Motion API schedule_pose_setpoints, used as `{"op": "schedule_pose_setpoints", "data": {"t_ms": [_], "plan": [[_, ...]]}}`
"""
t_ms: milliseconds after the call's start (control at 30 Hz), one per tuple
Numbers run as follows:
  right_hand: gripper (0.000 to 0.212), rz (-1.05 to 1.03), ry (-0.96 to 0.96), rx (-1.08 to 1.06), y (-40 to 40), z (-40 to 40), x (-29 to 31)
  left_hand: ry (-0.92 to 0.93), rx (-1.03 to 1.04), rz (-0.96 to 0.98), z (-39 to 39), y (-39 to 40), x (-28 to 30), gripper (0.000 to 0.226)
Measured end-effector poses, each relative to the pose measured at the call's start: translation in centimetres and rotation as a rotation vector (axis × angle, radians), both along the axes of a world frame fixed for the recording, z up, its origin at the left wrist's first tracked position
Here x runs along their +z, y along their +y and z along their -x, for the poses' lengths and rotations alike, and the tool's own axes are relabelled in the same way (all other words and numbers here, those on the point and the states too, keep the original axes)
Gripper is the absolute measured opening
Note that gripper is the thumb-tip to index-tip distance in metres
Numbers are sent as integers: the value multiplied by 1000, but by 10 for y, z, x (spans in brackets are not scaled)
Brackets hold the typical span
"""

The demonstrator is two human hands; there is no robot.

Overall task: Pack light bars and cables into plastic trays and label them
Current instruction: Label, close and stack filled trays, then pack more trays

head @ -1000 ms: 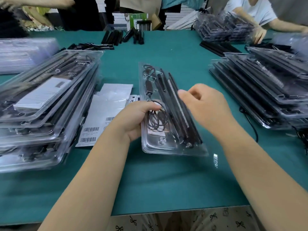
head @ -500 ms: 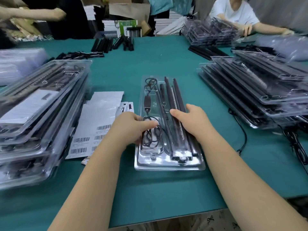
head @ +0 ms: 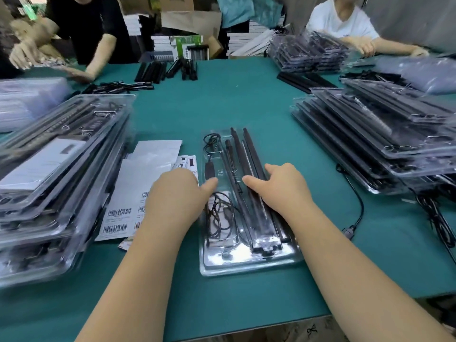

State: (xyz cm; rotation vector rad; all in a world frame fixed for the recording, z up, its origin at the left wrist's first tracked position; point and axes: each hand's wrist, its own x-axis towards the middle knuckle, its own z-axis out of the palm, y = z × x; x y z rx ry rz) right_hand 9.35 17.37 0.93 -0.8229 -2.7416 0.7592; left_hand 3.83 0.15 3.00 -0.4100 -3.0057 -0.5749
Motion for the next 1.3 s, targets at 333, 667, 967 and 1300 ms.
{"op": "schedule_pose_setpoints", "data": {"t_ms": [333, 667, 967, 1300], "plan": [[51, -69, -112, 61, -3, 1, -2, 0, 207, 150, 30, -31, -9, 35], [20, 606, 446, 284, -23, 1, 29, 456, -22, -203, -5, -5, 9, 35], [26, 861, 392, 240, -24, 16, 30, -121, -64, -771, -2, 5, 2, 39], [68, 830, 720, 109, -8, 3, 33, -569, -216, -1019, 5, -2, 6, 11]]}}
